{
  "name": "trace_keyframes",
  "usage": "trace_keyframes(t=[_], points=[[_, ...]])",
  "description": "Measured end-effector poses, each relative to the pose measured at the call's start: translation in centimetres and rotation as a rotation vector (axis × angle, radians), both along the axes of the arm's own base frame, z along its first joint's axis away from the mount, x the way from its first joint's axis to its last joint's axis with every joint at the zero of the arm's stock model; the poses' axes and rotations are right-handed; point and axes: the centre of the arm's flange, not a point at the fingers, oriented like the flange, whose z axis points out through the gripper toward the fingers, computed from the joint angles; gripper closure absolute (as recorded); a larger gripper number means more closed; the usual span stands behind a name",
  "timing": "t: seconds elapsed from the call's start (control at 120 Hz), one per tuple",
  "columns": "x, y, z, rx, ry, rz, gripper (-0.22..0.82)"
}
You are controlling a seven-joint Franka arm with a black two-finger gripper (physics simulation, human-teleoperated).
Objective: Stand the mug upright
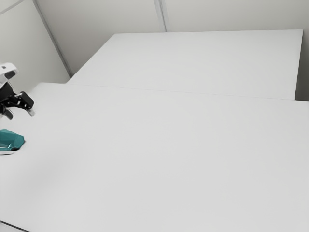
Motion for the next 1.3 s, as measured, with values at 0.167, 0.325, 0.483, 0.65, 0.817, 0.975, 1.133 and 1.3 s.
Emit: trace_keyframes(t=[0.167,0.325,0.483,0.65,0.817,0.975,1.133,1.3], points=[[-5.0,4.9,-1.8,-0.058,-0.063,0.104,0.0],[-9.0,8.5,-2.9,-0.072,-0.118,0.137,0.0],[-11.2,12.4,-5.3,-0.089,-0.167,0.146,0.0],[-11.4,17.8,-8.5,-0.115,-0.22,0.132,0.0],[-13.4,20.6,-10.8,-0.137,-0.253,0.071,0.01],[-17.6,23.7,-13.3,-0.172,-0.271,0.003,0.02],[-18.0,28.7,-13.7,-0.131,-0.319,-0.099,0.02],[-14.5,31.3,-17.2,-0.129,-0.395,-0.223,0.02]])
